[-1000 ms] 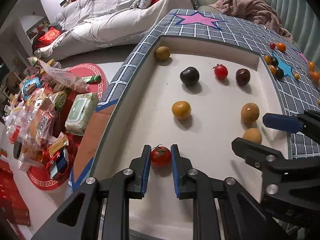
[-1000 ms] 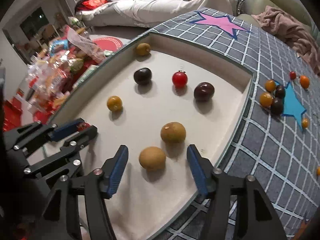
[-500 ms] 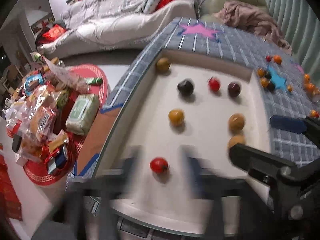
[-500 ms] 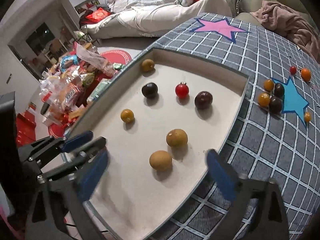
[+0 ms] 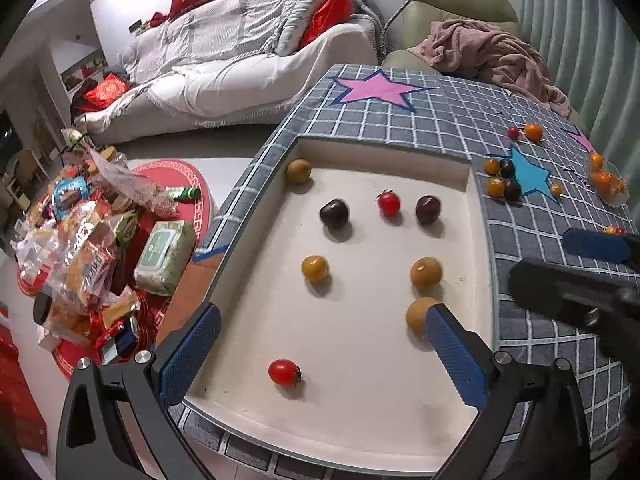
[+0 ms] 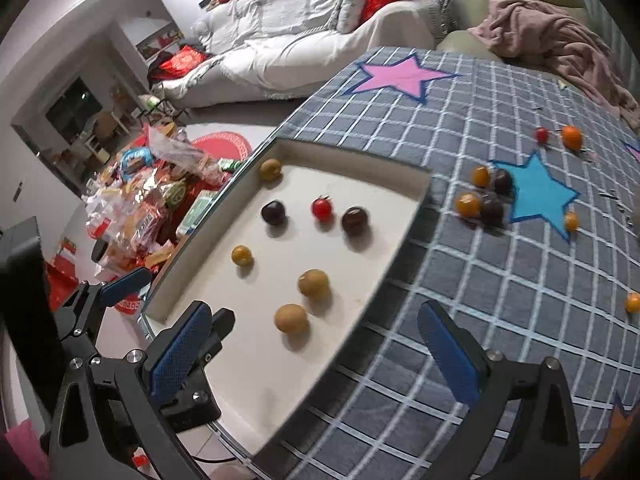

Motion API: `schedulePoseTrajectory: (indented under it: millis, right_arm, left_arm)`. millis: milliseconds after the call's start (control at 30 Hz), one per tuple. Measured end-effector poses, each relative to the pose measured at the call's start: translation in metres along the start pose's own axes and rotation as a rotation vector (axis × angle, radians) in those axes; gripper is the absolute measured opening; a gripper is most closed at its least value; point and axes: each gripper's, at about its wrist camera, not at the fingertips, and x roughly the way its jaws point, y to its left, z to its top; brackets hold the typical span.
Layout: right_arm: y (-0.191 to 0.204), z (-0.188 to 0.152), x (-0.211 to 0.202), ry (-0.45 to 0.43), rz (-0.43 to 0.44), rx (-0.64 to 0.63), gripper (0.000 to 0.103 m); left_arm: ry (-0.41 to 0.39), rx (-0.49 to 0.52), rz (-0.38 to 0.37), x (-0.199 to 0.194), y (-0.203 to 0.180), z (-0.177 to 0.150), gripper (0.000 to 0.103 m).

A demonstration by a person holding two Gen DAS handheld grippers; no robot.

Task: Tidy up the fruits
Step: 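Move both open tools back over the tablecloth fruits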

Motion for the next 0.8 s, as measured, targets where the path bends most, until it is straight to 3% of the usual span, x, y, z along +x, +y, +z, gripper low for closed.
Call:
schedulePoseTrajectory:
  millis: [300,800]
  right_arm:
    - [-0.044,0.003,-0.063,-0.109,-0.032,0.065,0.103]
    - [-0.132,-0.025,-0.152,-0.249,-0.096,0.189,0.103]
  left_arm:
    - [-0.058,0.077,-0.016,-0.035,-0.036,0.024,0.103]
    - [-0.16,0.26,-0.048,-0.088,-0.125,0.057,0.103]
